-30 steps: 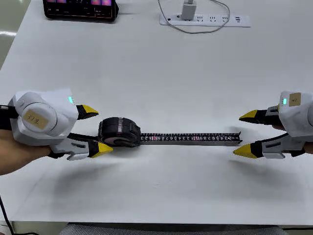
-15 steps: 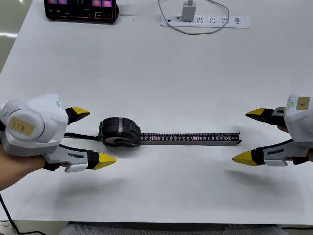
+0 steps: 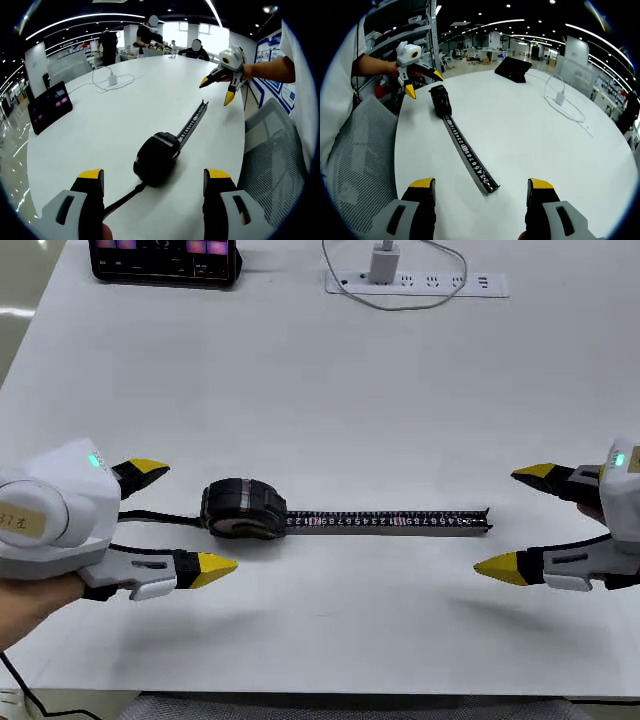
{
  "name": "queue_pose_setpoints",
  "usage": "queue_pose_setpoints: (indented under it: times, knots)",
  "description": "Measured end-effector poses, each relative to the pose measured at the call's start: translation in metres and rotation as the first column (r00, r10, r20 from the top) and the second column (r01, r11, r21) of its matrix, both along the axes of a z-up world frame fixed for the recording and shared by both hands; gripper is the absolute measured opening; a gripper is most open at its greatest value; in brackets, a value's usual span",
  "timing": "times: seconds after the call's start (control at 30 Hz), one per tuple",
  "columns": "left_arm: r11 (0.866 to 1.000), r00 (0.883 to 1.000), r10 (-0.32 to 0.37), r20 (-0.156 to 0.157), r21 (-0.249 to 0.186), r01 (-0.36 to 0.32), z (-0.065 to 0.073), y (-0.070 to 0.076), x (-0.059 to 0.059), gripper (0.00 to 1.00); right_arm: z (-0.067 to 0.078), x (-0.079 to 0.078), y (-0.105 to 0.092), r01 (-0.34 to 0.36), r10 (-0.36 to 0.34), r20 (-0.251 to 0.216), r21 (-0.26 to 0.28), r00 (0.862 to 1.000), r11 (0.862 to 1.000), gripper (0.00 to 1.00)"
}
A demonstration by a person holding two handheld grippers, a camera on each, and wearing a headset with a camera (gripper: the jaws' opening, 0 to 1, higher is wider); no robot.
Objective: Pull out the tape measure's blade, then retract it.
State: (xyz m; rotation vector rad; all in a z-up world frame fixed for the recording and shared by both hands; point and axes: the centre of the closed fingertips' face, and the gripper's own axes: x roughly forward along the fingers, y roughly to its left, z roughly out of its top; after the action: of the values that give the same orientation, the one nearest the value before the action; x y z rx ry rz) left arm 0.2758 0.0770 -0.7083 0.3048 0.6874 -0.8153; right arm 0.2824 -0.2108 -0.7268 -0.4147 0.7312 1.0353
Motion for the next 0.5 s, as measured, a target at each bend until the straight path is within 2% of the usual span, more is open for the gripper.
queue_pose_setpoints:
  times: [0.27,0.5]
  knots:
    - [0.999,0.999,0.044,0.028,-0.026,-0.044,0.003,0.003,-0.006,0.79,0.002,-0.004,0.003,0.036,-0.037,0.026,0.024,0.999,0.999,0.75]
    - [0.997,0.997,0.071,0.026,-0.045,-0.069,0.0,0.002,-0.016,0.79,0.003,-0.006,0.005,0.069,-0.072,0.053,0.053,0.996,0.996,0.78]
